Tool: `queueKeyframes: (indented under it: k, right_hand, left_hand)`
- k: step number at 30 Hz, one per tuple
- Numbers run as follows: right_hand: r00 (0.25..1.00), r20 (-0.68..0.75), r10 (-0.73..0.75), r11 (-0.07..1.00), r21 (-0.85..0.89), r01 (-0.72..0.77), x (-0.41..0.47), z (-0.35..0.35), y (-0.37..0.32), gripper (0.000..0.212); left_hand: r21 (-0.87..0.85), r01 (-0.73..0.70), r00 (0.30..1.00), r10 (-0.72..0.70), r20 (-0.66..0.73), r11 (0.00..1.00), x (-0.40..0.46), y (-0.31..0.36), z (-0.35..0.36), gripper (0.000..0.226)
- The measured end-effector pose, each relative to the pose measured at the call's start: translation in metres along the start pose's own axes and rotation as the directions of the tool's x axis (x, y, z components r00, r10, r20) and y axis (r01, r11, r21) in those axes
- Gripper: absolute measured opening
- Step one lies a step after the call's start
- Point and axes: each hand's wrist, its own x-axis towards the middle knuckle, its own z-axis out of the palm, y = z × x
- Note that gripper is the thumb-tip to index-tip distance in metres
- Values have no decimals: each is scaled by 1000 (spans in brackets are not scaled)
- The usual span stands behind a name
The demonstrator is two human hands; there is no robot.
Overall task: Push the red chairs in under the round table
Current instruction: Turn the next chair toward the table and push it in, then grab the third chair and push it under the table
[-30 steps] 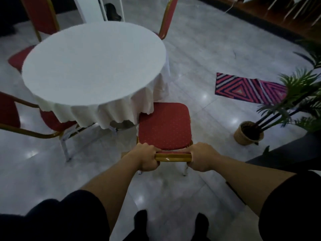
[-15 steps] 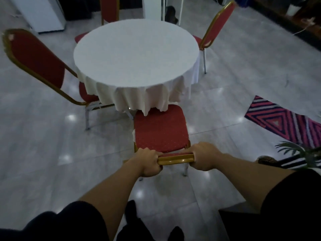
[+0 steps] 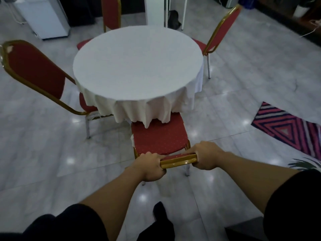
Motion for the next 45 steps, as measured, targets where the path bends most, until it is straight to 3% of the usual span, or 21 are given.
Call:
queueKeyframes:
  k: [5, 9, 14, 17, 23, 25, 26, 28, 31, 35, 40, 45]
  right_hand:
    - [1000, 4, 17, 998, -65, -17, 54, -31, 22, 50]
    - [1000, 14, 0, 994, -105, 2, 82, -48, 40, 50]
    - [999, 43, 11, 985, -174, -3, 100, -64, 64, 39]
    - [999, 43, 17, 979, -204, -8, 108, -74, 78, 35]
    - [997, 72, -42, 992, -115, 50, 112, -87, 93, 47]
    - [991, 107, -75, 996, -46, 81, 111, -87, 95, 40]
    - [988, 133, -82, 997, 17, 81, 111, -89, 96, 45]
    - [978, 183, -100, 982, 174, 68, 110, -97, 101, 74]
    - [983, 160, -89, 970, 238, 49, 105, -122, 120, 106]
    - [1000, -12, 4, 958, 287, -1, 95, -166, 156, 100]
    - [991, -110, 78, 969, 241, -50, 86, -224, 210, 81]
    - [978, -117, 175, 959, 243, -143, 81, -278, 267, 105]
  left_hand:
    - [-10, 35, 999, -35, -2, 999, 43, -17, -41, 5]
    - [-11, 36, 999, -36, 29, 999, 72, -24, -59, 33]
    - [-49, 47, 998, -46, 30, 998, 99, -20, -67, 12]
    - [-71, 75, 996, -72, 42, 995, 112, -14, -73, 30]
    - [-47, 120, 990, -116, 77, 992, 122, -1, -80, 52]
    - [-42, 149, 983, -144, 113, 988, 121, 2, -80, 53]
    - [-41, 165, 979, -159, 126, 985, 121, 3, -83, 58]
    - [-45, 194, 971, -185, 152, 980, 120, 12, -92, 83]
    - [-35, 250, 964, -245, 103, 968, 126, 42, -116, 111]
    - [-29, 291, 952, -292, -90, 956, 165, 84, -147, 110]
    - [28, 263, 954, -256, -158, 964, 215, 148, -185, 75]
    - [69, 265, 952, -249, -179, 962, 273, 183, -228, 74]
